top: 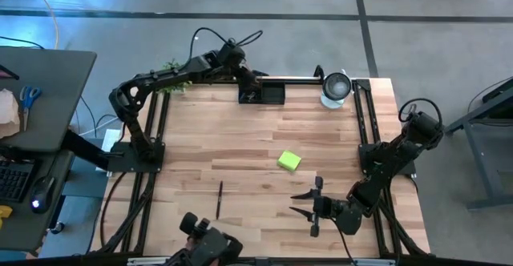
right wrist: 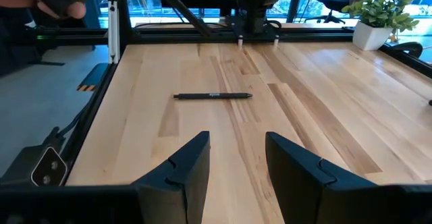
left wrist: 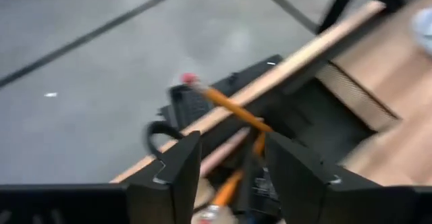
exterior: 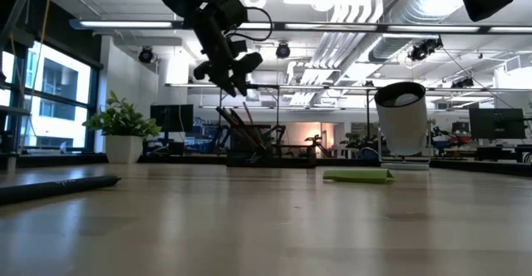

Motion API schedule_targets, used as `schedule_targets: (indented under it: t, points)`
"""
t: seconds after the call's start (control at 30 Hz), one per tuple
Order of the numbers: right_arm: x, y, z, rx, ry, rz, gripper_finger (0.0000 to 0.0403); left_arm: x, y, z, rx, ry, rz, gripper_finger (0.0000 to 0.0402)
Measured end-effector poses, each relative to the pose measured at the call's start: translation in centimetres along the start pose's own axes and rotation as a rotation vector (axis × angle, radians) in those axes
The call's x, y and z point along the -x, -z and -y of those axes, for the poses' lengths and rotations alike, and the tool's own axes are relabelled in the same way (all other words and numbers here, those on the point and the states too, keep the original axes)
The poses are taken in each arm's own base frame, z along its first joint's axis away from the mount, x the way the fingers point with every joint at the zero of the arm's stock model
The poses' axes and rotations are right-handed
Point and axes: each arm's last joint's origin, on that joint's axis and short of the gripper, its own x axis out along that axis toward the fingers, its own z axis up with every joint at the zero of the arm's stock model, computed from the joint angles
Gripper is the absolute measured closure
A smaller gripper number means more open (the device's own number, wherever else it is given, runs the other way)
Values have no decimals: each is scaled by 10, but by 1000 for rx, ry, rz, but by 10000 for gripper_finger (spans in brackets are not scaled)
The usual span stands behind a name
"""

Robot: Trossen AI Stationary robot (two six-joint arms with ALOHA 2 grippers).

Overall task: Pick and place office supplies into organizer
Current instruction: Adjust the orange pencil in the black desk organizer

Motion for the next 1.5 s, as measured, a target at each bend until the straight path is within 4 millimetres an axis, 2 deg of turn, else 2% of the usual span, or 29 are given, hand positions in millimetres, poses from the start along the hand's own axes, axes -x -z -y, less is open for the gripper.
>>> schedule_targets:
  t: [0.13, 0.3, 0.4, 0.6, 0.7, 0.8, 0.9, 1.1, 1.37, 1.5]
  points:
    - [0, 0, 0, -3, -2, -1, 265, 0, 1, -2, -4, -52, -1, 237]
    - [0, 1, 0, 4, -6, -8, 265, 2, 5, 4, -46, 80, -55, 236]
    - [0, 1, 0, 6, -5, -9, 265, 11, 6, 8, -88, 141, -134, 236]
    - [0, 1, 0, -10, -15, -11, 265, 29, 10, 15, -177, 132, -264, 236]
    - [0, 1, -1, -14, -28, -15, 265, 31, 12, 20, -205, 154, -277, 236]
    - [0, 0, -1, -20, -29, -12, 265, 23, 15, 27, -220, 203, -287, 236]
    - [0, 1, -1, -19, -29, -12, 265, 7, 25, 29, -268, 127, -338, 236]
    - [0, 1, -1, -17, -29, -12, 265, -12, 32, 27, -343, -56, -360, 236]
    - [0, 2, 0, -7, -26, -20, 265, -10, 19, 28, -330, -110, -272, 236]
    - [0, 2, 0, -10, -26, -21, 265, -6, 13, 25, -333, -230, -233, 236]
